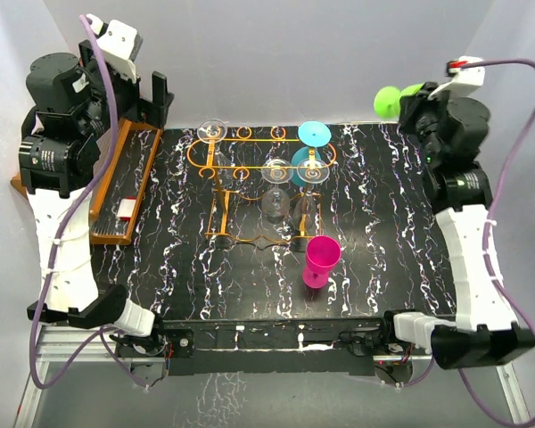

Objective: Place the wine glass upside down on the wine glass rack

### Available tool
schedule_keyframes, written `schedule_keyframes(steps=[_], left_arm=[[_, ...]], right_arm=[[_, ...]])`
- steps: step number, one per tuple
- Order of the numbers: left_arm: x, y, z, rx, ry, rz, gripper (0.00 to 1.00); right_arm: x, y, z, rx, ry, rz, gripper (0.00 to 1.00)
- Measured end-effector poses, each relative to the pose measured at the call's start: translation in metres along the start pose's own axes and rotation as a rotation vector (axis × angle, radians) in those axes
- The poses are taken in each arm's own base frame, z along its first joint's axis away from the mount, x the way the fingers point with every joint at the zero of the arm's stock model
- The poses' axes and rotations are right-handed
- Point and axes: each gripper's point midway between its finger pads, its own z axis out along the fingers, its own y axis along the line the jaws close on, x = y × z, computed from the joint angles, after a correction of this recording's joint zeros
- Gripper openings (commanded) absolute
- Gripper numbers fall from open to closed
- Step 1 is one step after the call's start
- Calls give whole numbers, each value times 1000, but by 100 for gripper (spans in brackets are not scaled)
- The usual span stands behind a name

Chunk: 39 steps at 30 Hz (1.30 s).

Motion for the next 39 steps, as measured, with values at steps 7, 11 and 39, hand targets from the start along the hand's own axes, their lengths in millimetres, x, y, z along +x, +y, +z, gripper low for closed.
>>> schedule_keyframes(steps=[7,11,39], left_arm=[[-42,-56,2,291,-236,-201,87],[-65,-79,0,442,-362,-368,81],[-134,-147,-24,868,-568,-612,81]], right_arm=[[-106,46,-35,-215,-312,68,8],[-125,76,-41,-393,-393,168,8],[-140,196,-159,-947,-1054,721,8]])
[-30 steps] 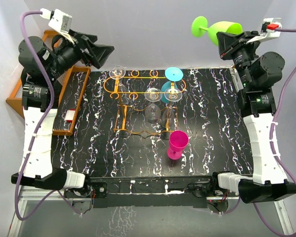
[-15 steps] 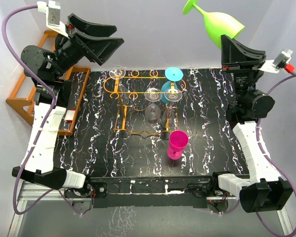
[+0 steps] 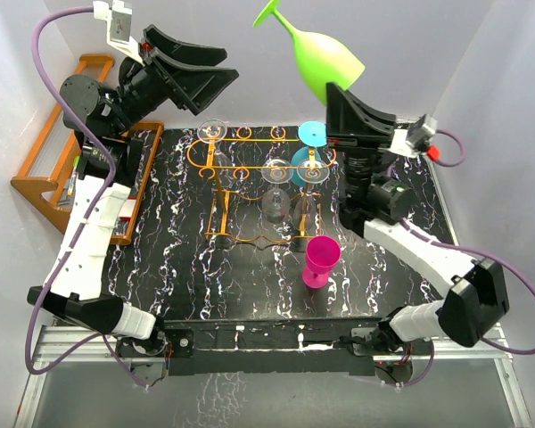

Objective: Place the wine glass upside down on the wine glass rack

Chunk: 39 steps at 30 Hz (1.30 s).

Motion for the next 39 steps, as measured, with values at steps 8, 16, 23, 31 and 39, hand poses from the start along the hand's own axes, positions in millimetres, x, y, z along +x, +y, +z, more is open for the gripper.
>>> schedule_keyframes(steps=[8,16,23,31,39], left_arm=[[-3,-1,0,4,-7,24,80],[-5,-1,1,3,-9,30,78],[-4,6,4,-13,-15,11,78],[9,34,14,-55,-6,-58,78],[3,36,28,-42,-23,-68,74]], right_arm=[[67,-9,-21,135,71,3,8],[79,2,-25,134,92,-44,8],[77,6,-24,118,94,-96,8],[68,13,-13,90,67,-138,8],[67,22,-9,49,66,-145,8]])
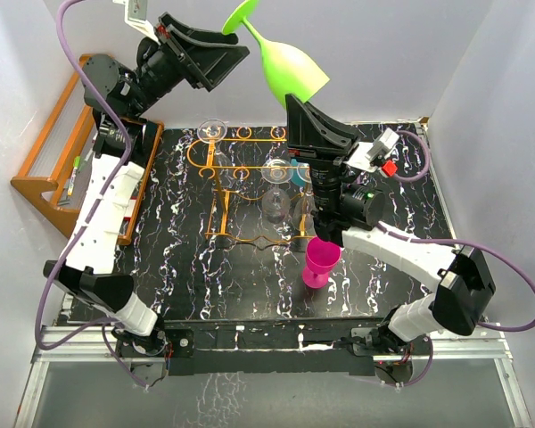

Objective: Place the wine glass upside down on the wine glass rack

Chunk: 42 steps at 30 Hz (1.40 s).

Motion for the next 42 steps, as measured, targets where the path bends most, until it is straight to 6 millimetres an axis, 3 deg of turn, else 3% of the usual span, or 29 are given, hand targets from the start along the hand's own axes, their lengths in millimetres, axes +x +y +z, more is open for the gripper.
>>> schedule_keyframes(steps=[9,16,21,29,33,36,42], left_arm=[[7,-11,18,51,4,-21,64],[7,-9,33,75,-8,-19,46],[-4,-12,38,94,-39,1,43],[-10,-17,39,106,-58,-20,50],[-10,-17,41,108,-66,-37,39],[-11,-19,43,116,-71,-47,25],[-23,-35,45,153,-105,-65,6]], right_arm=[[-5,8,7,-34,-17,-4,8],[2,7,5,-33,-7,-15,8],[1,10,7,-50,-9,-17,8],[10,16,9,-85,0,-11,8],[15,16,9,-88,4,-3,8],[18,15,10,-87,7,-3,8],[22,15,9,-90,13,-3,8]])
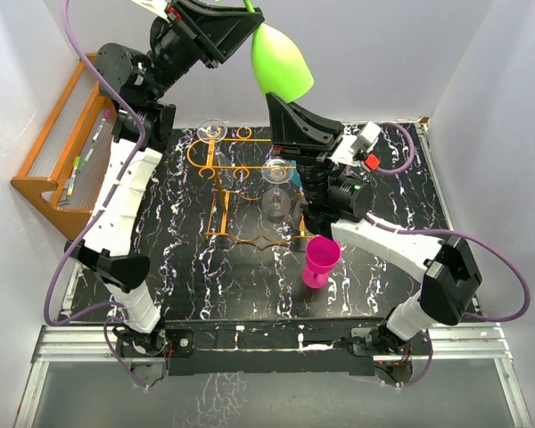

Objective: Place the wine glass upside down on the wine glass rack

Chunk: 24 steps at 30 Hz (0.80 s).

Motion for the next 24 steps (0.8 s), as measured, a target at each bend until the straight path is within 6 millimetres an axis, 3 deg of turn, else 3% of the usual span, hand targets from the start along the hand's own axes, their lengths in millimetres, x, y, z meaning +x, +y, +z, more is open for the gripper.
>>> schedule_keyframes(steps=[2,6,11,14,24], left_arm=[[-4,-9,1,22,-8,9,0],[-8,-18,3,41,-20,17,0],[-10,-22,4,53,-27,27,0],[-10,-22,4,56,-27,35,0],[-15,-30,5,73,-33,86,0]], right_arm=[[2,2,0,-13,5,1,8],[-2,9,4,-50,-7,5,8],[-3,14,7,-73,-10,7,8],[-3,14,6,-77,-9,10,15],[-5,24,10,-133,-9,30,12]])
